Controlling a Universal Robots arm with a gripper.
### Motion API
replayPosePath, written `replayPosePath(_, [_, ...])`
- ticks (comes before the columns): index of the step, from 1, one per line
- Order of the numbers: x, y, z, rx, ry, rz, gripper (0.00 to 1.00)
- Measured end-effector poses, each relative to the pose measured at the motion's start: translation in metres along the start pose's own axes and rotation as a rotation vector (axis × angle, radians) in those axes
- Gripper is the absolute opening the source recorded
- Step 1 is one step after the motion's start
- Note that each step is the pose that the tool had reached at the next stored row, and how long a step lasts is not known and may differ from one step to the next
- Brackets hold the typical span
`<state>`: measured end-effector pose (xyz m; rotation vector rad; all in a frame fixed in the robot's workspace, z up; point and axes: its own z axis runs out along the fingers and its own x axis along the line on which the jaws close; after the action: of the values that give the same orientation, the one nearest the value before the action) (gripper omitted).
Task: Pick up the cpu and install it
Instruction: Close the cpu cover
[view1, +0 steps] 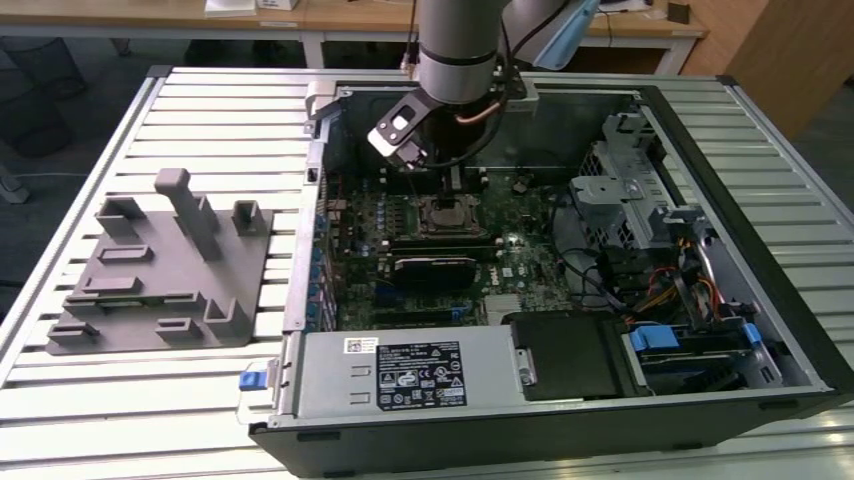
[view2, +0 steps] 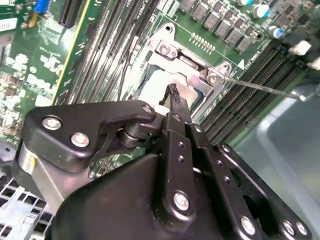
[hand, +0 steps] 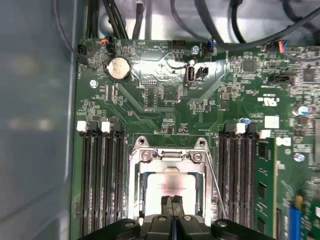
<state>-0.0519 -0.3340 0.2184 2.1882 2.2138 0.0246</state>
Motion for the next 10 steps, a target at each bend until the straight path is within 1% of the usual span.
replayPosePath(4, [0.0,0.0004,-0.0004,-0.0001,0.0002,0.0,0.11])
replayPosePath(10, [-0.0001,0.0094,0.0,0.0,0.0,0.0,0.11])
